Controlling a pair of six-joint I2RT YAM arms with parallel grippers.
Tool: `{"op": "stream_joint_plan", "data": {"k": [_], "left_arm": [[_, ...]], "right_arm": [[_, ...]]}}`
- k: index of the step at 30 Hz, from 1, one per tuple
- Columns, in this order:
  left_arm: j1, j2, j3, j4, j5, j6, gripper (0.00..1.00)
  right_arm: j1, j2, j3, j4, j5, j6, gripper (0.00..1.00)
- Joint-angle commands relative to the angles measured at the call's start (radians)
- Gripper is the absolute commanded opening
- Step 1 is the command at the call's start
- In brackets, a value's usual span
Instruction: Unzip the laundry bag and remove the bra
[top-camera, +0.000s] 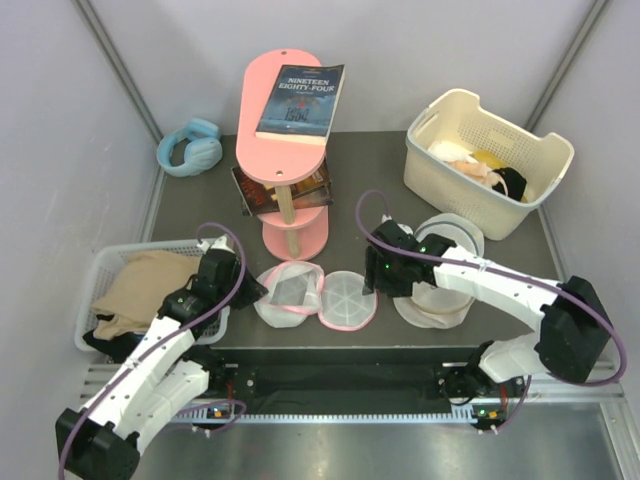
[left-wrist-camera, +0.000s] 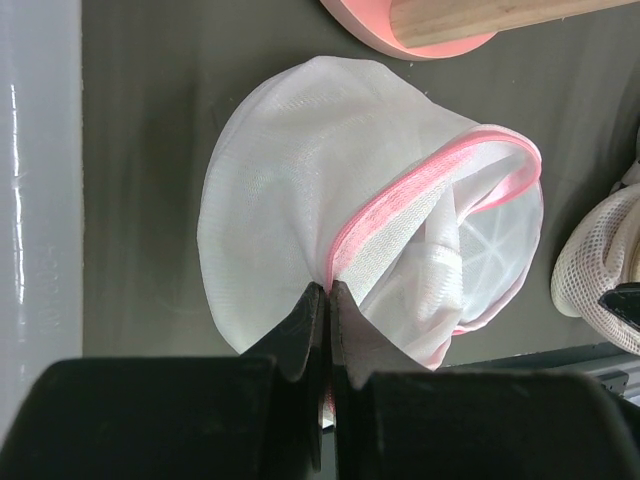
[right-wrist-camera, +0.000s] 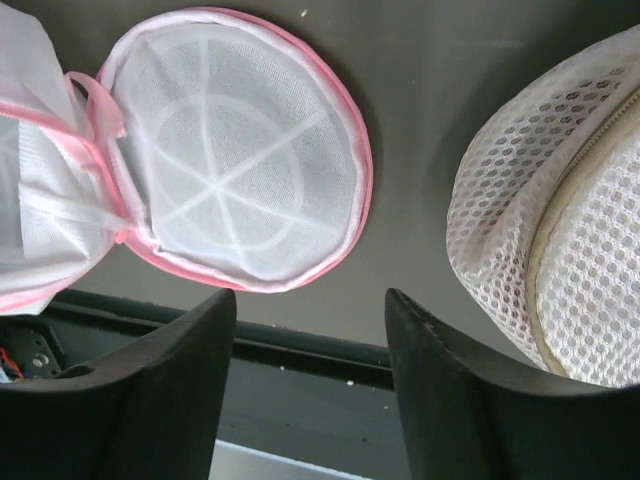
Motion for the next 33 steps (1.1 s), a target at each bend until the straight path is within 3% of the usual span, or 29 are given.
{"op": "stream_joint_plan", "data": {"k": [1,12,27,30,32,33], "left_arm": [[-0.002,-0.019,-0.008,0.009,-0.01,0.007,0.0],[-0.002,-0.036,0.0,-0.008,-0.019,-0.005,0.0],[-0.002,-0.053,-0.003,-0.028,-0.049,-0.011,0.0],[-0.002,-0.056,-0.005,-0.03,-0.051,-0.009,0.0],[-0.002,-0.058,-0.005,-0.03,-0.05,-0.009,0.0],[-0.002,-0.059,-0.005,-0.03,-0.051,-0.008,0.0]], "right_arm": [[0.007,0.015,-0.014,0.101,0.021,0.011,0.56],[0.005,0.194,0.009,0.124,0.046,-0.036,0.47],[0.004,0.297,-0.018,0.187,0.052,-0.047,0.4],[0.004,0.305,-0.023,0.187,0.055,-0.047,0.34],[0.001,0.305,-0.029,0.185,0.057,-0.047,0.28],[-0.001,0.3,-0.032,0.184,0.055,-0.047,0.2]]}}
